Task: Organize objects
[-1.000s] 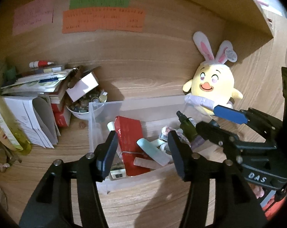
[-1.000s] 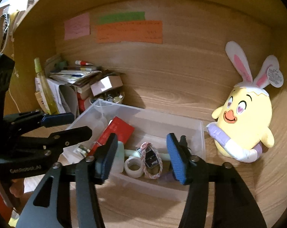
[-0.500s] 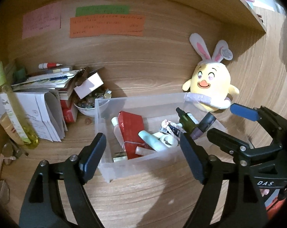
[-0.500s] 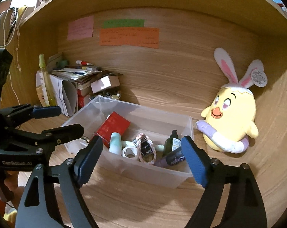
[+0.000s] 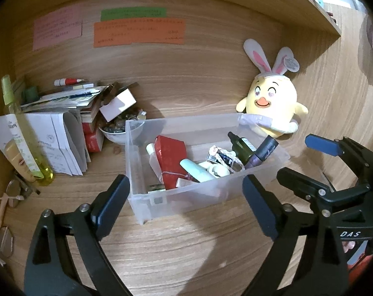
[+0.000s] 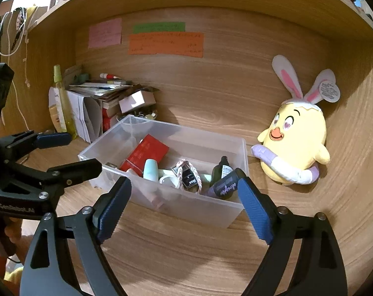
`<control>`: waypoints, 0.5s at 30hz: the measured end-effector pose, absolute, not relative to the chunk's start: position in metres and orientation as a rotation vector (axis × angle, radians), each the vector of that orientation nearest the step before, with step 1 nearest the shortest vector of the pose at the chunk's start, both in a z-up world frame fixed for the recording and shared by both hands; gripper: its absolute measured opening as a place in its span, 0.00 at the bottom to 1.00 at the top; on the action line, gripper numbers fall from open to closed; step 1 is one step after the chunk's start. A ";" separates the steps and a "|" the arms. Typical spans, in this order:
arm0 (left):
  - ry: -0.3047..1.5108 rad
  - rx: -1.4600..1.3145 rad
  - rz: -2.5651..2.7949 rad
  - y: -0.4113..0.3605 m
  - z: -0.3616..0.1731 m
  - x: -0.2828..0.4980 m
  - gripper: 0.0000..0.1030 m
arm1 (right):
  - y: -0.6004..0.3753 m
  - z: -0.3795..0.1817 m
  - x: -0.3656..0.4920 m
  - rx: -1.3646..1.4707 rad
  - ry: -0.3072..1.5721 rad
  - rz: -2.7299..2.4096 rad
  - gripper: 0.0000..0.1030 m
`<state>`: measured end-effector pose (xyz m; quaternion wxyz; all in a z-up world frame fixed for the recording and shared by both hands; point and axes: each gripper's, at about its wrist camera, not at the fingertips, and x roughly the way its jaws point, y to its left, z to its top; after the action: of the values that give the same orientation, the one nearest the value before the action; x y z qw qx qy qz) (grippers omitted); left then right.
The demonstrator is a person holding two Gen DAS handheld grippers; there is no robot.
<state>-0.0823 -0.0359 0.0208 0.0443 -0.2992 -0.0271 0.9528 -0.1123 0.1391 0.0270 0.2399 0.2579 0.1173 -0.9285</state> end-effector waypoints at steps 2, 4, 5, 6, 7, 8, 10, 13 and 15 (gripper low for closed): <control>-0.063 -0.909 2.920 -0.035 0.021 -0.079 0.91 | 0.140 0.026 -0.111 0.710 0.317 -2.541 0.84; -0.050 -0.907 2.927 -0.034 0.022 -0.077 0.94 | 0.141 0.025 -0.111 0.718 0.311 -2.538 0.84; -0.050 -0.905 2.928 -0.034 0.022 -0.077 0.95 | 0.141 0.024 -0.111 0.721 0.309 -2.538 0.84; -0.052 -0.903 2.929 -0.034 0.021 -0.076 0.96 | 0.142 0.024 -0.111 0.723 0.309 -2.538 0.84; -0.054 -0.903 2.928 -0.034 0.021 -0.076 0.96 | 0.142 0.023 -0.110 0.726 0.308 -2.538 0.84; -0.055 -0.904 2.926 -0.034 0.021 -0.075 0.96 | 0.143 0.023 -0.110 0.729 0.307 -2.537 0.84; -0.053 -0.906 2.926 -0.033 0.021 -0.076 0.96 | 0.144 0.023 -0.111 0.732 0.306 -2.537 0.84; -0.052 -0.912 2.925 -0.032 0.020 -0.075 0.96 | 0.145 0.023 -0.111 0.738 0.300 -2.536 0.84; -0.050 -0.915 2.924 -0.031 0.019 -0.075 0.96 | 0.147 0.023 -0.111 0.740 0.295 -2.537 0.84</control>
<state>-0.0747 -0.0311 0.0195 0.0384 -0.2984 -0.0162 0.9535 -0.1107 0.1466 0.0234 0.2388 0.2703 0.1076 -0.9265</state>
